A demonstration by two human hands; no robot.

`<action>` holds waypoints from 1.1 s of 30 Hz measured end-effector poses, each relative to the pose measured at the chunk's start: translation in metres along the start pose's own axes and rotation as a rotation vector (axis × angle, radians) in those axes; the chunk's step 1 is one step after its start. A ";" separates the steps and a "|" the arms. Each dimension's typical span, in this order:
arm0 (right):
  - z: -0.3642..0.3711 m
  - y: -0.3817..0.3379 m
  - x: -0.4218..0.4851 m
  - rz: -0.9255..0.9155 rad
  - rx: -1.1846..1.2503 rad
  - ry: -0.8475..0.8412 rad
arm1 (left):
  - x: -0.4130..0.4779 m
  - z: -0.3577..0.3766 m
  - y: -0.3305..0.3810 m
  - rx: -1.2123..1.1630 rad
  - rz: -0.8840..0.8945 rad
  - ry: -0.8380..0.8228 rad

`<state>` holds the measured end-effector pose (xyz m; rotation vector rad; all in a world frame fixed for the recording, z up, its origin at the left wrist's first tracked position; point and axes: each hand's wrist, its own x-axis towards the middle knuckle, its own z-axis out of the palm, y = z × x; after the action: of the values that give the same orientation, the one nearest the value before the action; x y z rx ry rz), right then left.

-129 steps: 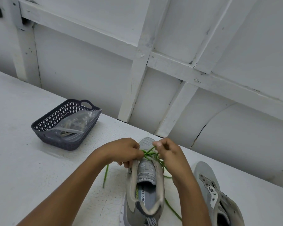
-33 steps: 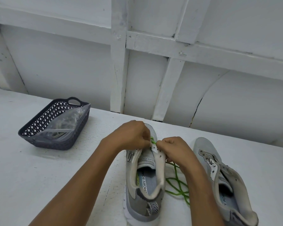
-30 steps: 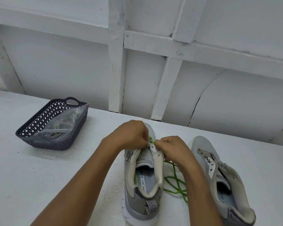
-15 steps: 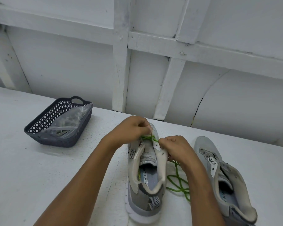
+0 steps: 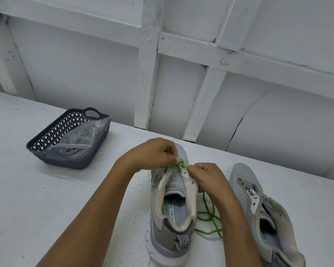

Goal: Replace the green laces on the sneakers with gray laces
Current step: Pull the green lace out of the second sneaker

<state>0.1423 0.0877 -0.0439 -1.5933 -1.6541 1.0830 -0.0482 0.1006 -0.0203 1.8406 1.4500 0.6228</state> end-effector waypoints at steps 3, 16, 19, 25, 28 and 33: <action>0.002 0.000 0.001 -0.002 -0.027 0.001 | 0.001 0.005 -0.001 0.139 -0.039 -0.073; 0.005 0.000 -0.005 0.014 -0.039 0.039 | 0.002 0.003 0.000 0.180 -0.088 -0.021; 0.008 0.002 -0.007 -0.001 -0.012 0.070 | 0.003 0.008 -0.001 0.189 -0.092 -0.047; 0.013 0.009 -0.009 -0.029 -0.024 0.147 | 0.002 0.003 0.000 -0.043 -0.079 -0.064; 0.015 0.011 -0.011 -0.013 -0.017 0.165 | -0.001 -0.008 -0.003 -0.313 -0.075 0.024; 0.016 0.011 -0.010 0.007 -0.018 0.175 | -0.010 -0.023 0.000 -0.828 0.087 0.049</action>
<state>0.1354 0.0747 -0.0599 -1.6563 -1.5469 0.9068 -0.0675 0.0964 -0.0056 1.2294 0.9187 1.1134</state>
